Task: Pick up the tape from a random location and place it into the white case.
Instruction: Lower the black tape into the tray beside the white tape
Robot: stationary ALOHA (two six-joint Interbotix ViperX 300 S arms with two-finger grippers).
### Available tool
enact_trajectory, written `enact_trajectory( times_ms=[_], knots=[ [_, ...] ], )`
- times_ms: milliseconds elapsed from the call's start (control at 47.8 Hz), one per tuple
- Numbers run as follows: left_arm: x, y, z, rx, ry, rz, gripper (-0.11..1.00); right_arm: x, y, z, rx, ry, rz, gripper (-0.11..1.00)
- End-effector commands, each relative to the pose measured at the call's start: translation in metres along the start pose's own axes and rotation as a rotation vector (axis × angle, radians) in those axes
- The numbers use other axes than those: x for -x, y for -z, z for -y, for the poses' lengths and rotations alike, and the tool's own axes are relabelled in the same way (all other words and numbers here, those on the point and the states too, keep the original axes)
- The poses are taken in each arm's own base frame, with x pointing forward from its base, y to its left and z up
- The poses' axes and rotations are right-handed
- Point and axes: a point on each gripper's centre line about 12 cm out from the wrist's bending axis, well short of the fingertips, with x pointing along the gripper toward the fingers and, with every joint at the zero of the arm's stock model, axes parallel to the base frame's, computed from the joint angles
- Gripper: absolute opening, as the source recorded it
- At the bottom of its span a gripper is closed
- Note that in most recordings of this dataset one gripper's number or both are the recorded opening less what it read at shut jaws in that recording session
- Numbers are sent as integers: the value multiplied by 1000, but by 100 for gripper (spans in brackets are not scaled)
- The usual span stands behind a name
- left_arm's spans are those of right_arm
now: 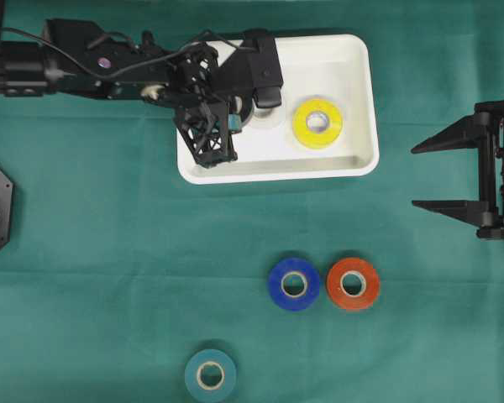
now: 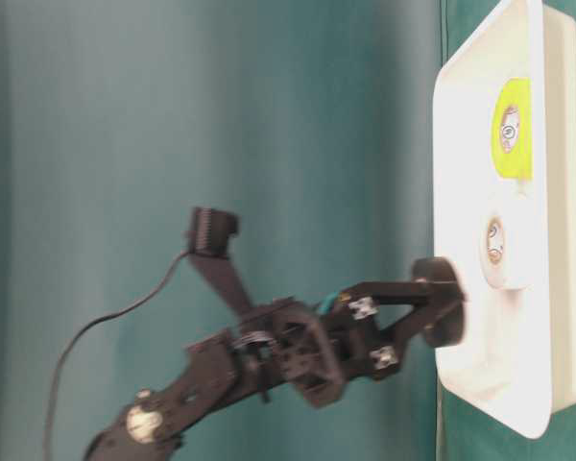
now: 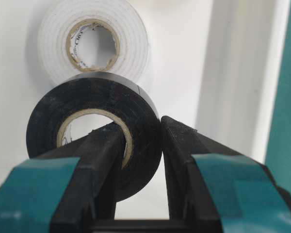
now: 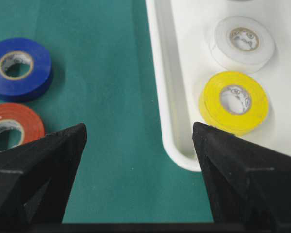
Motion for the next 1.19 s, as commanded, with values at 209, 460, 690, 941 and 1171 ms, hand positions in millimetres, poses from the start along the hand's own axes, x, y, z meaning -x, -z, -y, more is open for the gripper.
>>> enact_trajectory(
  times_ms=[209,460,690,941,1171],
  knots=[
    [-26,5,-6,16,-4,-24,18,0,-5,0,0,0,16,84],
    [-29,12,-5,22,1,-51,18,-1,-4,1,-1,2,13,84],
    [-28,10,-5,20,1,-51,18,-1,-4,1,-1,2,13,84],
    [-27,9,-6,17,0,-45,32,-1,-4,1,-1,2,13,84],
    [-22,6,-6,13,-1,-33,95,-1,-4,1,-1,2,13,84]
  ],
)
